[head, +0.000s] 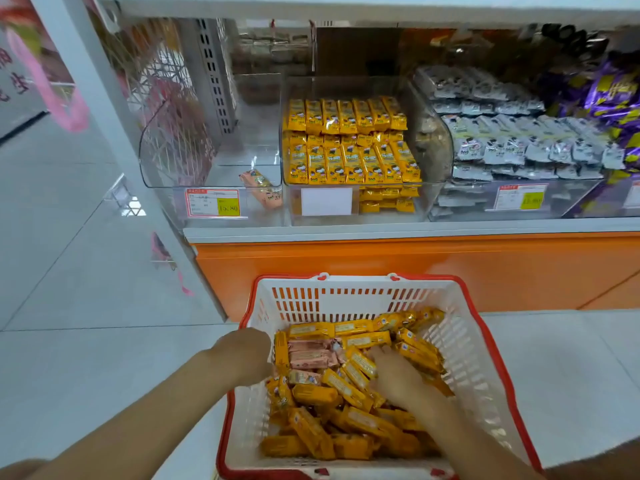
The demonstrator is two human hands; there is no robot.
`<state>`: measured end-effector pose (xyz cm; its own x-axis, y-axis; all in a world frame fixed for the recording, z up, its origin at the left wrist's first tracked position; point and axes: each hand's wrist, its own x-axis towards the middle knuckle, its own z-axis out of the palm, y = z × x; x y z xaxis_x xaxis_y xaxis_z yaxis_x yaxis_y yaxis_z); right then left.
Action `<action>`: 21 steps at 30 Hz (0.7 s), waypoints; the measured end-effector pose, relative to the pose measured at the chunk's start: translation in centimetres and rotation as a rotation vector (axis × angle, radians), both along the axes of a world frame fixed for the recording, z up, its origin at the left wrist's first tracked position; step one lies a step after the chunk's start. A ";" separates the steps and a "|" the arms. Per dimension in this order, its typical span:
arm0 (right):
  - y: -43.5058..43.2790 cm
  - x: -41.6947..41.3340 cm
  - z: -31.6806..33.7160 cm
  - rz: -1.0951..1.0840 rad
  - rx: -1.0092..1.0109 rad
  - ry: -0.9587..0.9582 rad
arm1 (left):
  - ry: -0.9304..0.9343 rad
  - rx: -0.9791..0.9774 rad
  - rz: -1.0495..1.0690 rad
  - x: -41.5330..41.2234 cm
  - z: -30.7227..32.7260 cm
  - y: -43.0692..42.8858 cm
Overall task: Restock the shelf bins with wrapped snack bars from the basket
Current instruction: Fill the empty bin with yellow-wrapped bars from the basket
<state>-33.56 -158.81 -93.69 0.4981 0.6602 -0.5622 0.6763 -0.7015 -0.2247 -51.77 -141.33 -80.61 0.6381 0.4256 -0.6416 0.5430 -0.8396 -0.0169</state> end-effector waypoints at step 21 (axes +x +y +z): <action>-0.3 -1.0 -6.8 0.004 0.010 -0.189 | 0.029 0.034 0.017 0.4 -1.7 1.5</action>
